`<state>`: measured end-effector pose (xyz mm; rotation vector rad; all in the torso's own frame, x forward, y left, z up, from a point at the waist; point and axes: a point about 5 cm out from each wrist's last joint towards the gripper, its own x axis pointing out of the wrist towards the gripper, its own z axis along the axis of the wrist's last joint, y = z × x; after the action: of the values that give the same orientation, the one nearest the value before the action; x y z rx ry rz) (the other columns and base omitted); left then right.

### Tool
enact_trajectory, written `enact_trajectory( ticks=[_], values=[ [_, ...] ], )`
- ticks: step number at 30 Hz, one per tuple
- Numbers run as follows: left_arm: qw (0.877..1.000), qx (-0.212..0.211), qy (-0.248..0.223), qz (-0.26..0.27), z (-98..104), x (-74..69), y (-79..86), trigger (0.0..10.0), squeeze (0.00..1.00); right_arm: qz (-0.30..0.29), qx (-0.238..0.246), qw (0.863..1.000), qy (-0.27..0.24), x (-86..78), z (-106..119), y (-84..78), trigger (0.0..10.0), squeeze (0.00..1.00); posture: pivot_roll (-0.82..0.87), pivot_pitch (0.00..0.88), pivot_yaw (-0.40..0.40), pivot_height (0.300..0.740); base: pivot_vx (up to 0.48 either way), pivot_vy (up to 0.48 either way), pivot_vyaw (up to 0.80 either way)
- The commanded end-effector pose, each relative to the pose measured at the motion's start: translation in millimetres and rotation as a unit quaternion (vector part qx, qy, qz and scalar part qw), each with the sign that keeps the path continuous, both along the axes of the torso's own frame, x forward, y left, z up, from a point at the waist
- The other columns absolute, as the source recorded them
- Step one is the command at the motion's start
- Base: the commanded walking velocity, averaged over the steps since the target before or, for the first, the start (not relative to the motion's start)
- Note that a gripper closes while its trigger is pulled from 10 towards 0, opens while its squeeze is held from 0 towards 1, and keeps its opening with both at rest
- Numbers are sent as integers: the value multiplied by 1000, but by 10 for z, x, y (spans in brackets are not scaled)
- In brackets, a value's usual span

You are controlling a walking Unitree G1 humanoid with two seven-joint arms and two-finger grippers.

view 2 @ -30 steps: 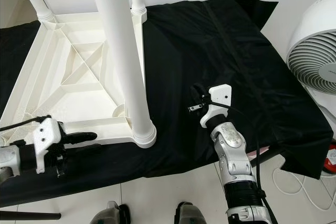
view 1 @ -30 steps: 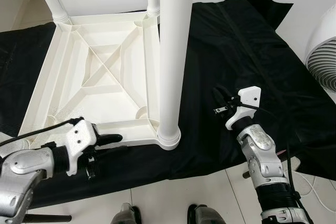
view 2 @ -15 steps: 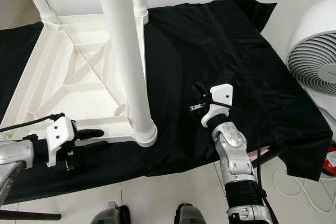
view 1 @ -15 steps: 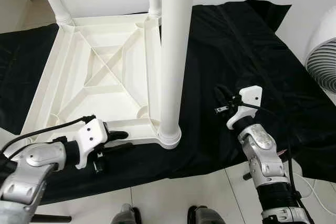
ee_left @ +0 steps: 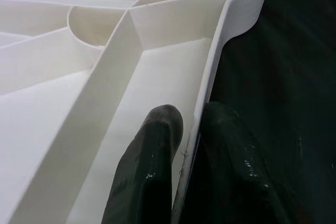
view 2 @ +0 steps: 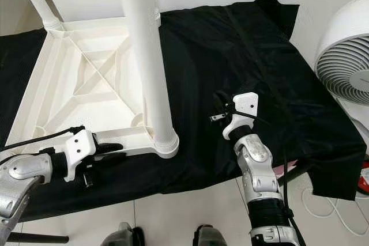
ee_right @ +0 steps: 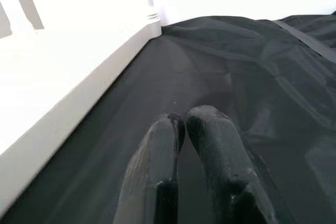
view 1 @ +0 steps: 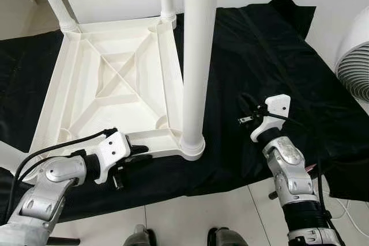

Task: Building children table

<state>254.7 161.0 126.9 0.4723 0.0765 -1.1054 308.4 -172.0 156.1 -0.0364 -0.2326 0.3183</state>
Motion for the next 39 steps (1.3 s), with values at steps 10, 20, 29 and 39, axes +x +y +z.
enact_trajectory(
  ticks=[10,20,29,39],
  values=[
    [997,-60,-52,-3,126,54,-541,10000,0,3,-4,1000,4,-29,-52,49,10000,0,-56,127,85,740,0,0,0],
    [996,-67,-59,24,181,105,-591,10000,1000,-5,10,1000,20,-77,-84,-57,10000,1000,-58,139,78,740,0,0,0],
    [984,-139,-58,91,517,137,-553,10000,0,46,-21,998,47,-214,-45,-239,10000,0,-72,145,61,740,0,0,0],
    [968,-173,-42,179,471,165,-573,10000,0,157,-94,980,83,-338,-30,-301,10000,0,-92,138,71,740,0,0,0]
  ],
)
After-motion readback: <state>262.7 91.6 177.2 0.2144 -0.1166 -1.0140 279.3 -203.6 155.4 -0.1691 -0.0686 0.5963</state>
